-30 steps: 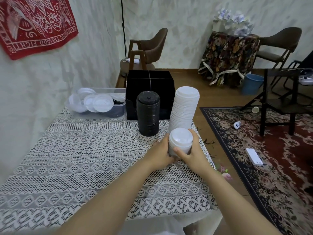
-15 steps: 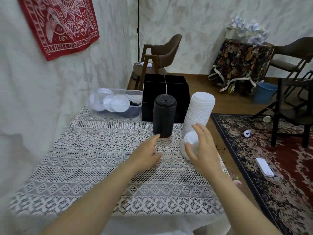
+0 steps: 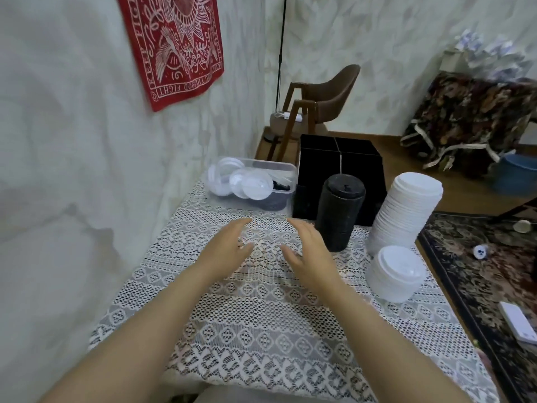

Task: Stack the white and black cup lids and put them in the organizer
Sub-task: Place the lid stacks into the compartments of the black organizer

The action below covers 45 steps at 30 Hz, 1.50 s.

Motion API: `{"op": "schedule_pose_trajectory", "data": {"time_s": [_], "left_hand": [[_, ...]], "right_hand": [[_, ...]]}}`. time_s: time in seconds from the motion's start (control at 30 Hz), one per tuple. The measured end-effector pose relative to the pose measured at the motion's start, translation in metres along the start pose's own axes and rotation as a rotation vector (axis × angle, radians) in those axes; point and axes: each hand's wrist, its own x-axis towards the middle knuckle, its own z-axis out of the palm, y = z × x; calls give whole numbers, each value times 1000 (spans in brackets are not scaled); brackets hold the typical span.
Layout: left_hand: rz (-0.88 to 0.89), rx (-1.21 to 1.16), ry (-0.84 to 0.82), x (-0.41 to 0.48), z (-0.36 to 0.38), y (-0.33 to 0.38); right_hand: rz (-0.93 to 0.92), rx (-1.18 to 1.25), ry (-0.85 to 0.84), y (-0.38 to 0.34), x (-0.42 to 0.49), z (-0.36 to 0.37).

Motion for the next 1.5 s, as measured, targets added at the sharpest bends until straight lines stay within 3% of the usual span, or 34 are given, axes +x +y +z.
{"op": "schedule_pose_trajectory", "data": {"time_s": [0.3, 0.5, 0.8, 1.13, 1.5], "left_hand": [[56, 181, 147, 61, -37, -34], [102, 272, 168, 98, -35, -38], [120, 344, 192, 132, -30, -49], [114, 326, 238, 134, -30, -56], [119, 309, 233, 77, -46, -49]], "right_hand": [[-33, -191, -74, -15, 91, 12], [-50, -397, -41, -16, 127, 24], [-67, -546, -139, -14, 152, 33], [-31, -476, -106, -12, 154, 36], [-114, -448, -84, -28, 113, 31]]}}
